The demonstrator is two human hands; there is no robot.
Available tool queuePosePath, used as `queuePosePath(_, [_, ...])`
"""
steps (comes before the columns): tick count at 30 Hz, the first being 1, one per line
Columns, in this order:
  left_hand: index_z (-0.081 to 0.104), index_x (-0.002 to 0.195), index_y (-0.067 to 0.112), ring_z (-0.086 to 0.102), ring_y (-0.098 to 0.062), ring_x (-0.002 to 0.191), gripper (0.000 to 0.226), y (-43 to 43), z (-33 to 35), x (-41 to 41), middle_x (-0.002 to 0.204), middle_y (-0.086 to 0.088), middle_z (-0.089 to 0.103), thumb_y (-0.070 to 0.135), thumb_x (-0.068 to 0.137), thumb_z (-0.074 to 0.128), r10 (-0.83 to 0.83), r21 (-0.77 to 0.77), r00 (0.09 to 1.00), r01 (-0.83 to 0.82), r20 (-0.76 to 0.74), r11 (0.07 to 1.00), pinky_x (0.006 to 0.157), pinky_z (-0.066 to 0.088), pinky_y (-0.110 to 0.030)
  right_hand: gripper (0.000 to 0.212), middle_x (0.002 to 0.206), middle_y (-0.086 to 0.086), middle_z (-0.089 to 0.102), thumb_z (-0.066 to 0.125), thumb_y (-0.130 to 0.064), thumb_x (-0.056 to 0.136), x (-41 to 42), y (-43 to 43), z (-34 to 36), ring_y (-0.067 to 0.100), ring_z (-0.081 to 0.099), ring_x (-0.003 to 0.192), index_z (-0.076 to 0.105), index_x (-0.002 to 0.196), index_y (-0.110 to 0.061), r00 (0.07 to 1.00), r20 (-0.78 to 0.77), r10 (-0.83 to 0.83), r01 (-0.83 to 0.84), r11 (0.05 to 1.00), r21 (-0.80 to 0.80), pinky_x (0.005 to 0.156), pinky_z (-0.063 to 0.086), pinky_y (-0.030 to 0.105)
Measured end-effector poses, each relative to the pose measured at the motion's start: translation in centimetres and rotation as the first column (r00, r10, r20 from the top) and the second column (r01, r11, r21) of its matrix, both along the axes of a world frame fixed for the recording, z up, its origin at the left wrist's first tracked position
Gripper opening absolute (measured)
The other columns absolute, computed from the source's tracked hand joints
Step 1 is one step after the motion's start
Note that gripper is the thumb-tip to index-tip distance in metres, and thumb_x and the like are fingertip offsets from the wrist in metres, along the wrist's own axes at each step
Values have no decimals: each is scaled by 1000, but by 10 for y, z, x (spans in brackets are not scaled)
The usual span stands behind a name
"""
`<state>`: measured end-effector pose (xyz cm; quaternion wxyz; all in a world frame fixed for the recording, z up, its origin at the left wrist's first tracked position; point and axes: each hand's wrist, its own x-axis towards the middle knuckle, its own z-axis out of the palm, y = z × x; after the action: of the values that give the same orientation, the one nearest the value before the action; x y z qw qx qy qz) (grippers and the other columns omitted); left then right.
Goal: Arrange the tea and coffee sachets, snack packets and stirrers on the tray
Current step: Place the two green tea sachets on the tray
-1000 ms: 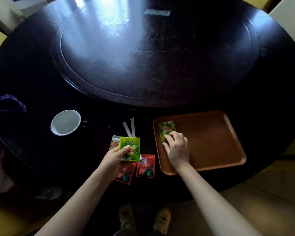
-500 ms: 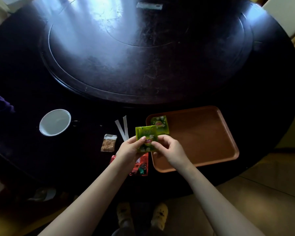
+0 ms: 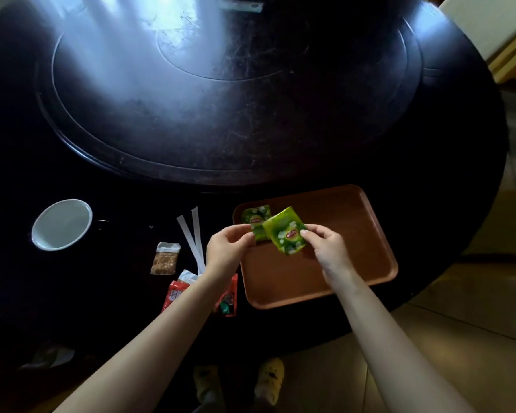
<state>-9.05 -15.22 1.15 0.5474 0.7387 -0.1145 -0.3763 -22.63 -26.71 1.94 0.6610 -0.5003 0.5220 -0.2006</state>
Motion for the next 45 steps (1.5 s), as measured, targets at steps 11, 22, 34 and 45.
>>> queuePosePath(11, [69, 90, 7, 68, -16, 69, 13, -28, 5, -16, 78, -7, 72, 16, 81, 65, -44, -56, 936, 26, -349, 998, 55, 55, -22, 22, 80, -1, 67, 57, -22, 89, -3, -32, 15, 3, 64, 70, 67, 102, -8, 960, -17, 280, -280, 953, -113, 62, 52, 14])
queuePosePath(22, [61, 103, 12, 63, -15, 92, 21, -24, -12, -37, 105, -8, 68, 17, 82, 63, -122, 190, 906, 47, 406, 981, 77, 47, -15, 9, 79, 7, 65, 58, -5, 85, 11, -26, -21, 14, 60, 67, 64, 92, -2, 993, -119, 0, -11, 996, -92, 50, 48, 11])
queuePosePath(34, [54, 121, 0, 40, -28, 128, 36, -23, -29, -26, 134, -15, 51, 17, 89, 51, -546, 493, 475, 244, 690, 835, 95, 46, -39, 24, 111, 19, 59, 58, -18, 88, 37, -46, -37, 33, 54, 106, 61, 105, -1, 805, -594, 14, -377, 785, -491, 86, 45, 37])
queuePosePath(45, [55, 119, -1, 43, -32, 126, 36, -23, -30, -25, 130, -18, 53, 15, 87, 54, -554, 505, 460, 239, 693, 830, 91, 49, -43, 22, 112, 18, 57, 59, -16, 87, 45, -36, -42, 31, 51, 108, 55, 103, -2, 830, -553, -70, -308, 769, -561, 93, 43, 39])
